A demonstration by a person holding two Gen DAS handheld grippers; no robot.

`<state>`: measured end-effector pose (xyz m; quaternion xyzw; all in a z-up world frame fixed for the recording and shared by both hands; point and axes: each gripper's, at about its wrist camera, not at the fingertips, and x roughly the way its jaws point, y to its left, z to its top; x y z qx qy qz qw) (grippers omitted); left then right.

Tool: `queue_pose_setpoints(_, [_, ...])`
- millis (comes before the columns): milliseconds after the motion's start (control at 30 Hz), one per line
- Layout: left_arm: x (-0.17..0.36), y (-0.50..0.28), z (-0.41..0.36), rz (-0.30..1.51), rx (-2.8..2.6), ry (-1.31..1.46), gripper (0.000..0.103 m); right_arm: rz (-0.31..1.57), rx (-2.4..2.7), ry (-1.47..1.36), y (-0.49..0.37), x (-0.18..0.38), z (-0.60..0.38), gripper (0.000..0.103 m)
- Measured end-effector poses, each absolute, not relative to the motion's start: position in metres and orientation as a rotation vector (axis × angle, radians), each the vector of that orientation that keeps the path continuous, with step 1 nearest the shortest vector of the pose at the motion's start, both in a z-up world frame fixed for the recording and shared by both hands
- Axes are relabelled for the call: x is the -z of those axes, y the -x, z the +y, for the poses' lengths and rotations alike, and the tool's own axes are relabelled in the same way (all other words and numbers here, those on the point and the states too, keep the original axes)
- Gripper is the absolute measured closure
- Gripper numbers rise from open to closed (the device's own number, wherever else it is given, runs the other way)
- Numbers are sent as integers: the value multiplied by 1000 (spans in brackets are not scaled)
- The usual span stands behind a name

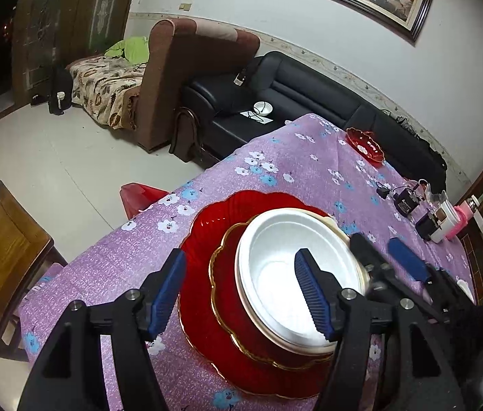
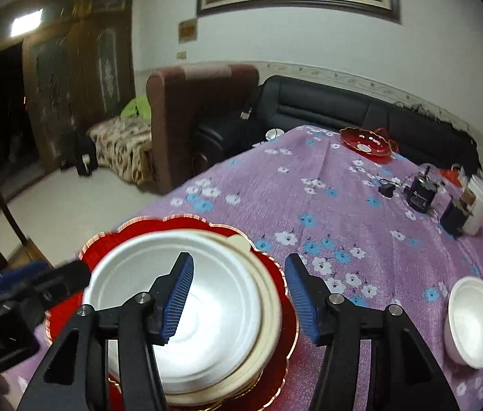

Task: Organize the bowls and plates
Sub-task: 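Lower the white bowl into the beige bowl and open both grippers, then move both grippers to the next white bowl and grasp its rim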

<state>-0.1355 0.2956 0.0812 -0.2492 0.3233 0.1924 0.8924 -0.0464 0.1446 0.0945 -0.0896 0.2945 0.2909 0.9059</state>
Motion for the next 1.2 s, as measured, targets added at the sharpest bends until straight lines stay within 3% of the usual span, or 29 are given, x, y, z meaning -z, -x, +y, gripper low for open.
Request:
queue_pose_setpoints(333, [-94, 141, 260, 630, -500, 339, 20, 620, -601, 52, 66, -100, 89, 35])
queue_pose_setpoints(1200, [-122, 135, 128, 632, -352, 28, 20, 648, -473, -135, 74, -96, -56, 31])
